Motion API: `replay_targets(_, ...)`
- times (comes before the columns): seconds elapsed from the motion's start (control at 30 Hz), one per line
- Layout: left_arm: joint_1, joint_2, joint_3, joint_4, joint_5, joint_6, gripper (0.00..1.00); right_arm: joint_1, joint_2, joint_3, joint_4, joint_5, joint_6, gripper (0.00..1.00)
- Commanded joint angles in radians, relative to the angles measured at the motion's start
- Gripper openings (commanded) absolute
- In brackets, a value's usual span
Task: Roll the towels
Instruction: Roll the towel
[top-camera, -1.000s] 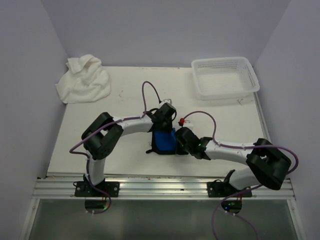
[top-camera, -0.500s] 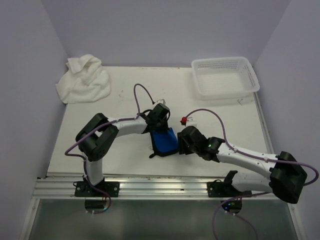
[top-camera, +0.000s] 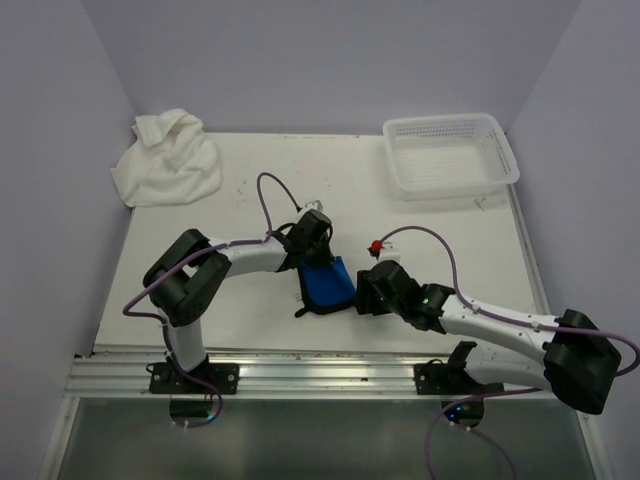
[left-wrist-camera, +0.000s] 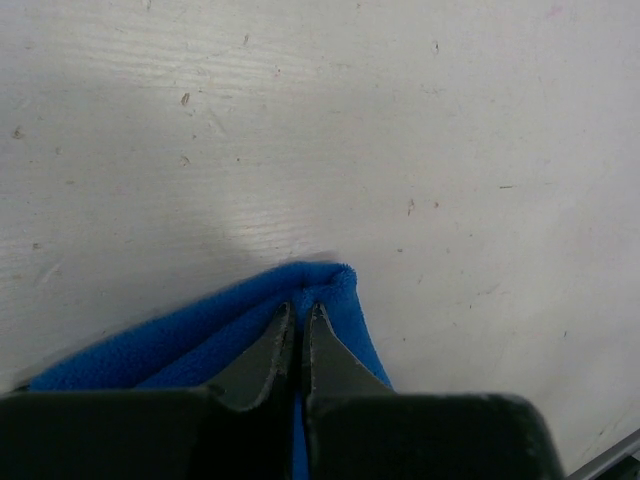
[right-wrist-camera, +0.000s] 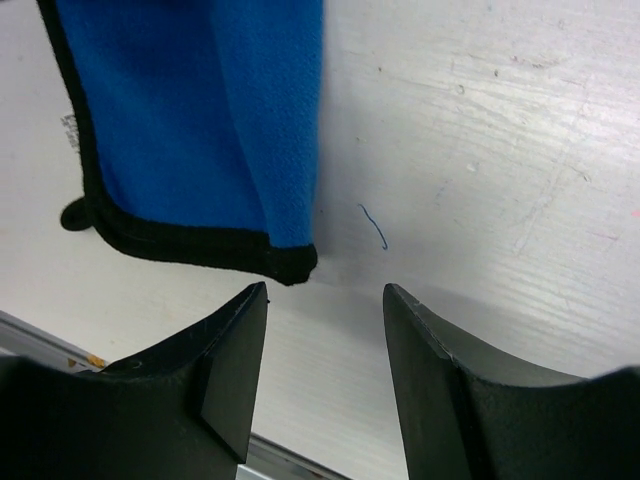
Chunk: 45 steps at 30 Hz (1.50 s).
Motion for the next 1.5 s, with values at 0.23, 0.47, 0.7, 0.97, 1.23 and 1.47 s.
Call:
replay_targets(0.23,0.016,-0.043,-0.031,0.049,0.029,-0.02,0.0,0.005,0.054,-0.031,0.232,-0.011,0.055,0.54)
replay_targets(0.47,0.016,-0.049,-0.036,0.049,0.03,-0.023,0.0,0.005,0.124,-0.022,0.237,-0.007,0.066,0.38)
replay_targets(0.7,0.016,-0.049,-0.034,0.082,0.045,-0.024,0.0,0.005,0.095,-0.002,0.201,0.047,0.037,0.11)
replay_targets(0.97,0.016,-0.073,-0.037,0.081,0.05,-0.018,0.29,0.013,0.081,0.063,0.097,0.076,-0.044,0.0)
replay_targets(1.23,0.017,-0.102,-0.017,0.067,0.049,-0.007,0.56,0.042,0.078,0.064,0.043,0.162,-0.083,0.0)
replay_targets(1.47,0.019,-0.124,0.0,0.032,0.059,0.003,0.69,0.056,0.101,0.078,0.028,0.205,-0.094,0.0)
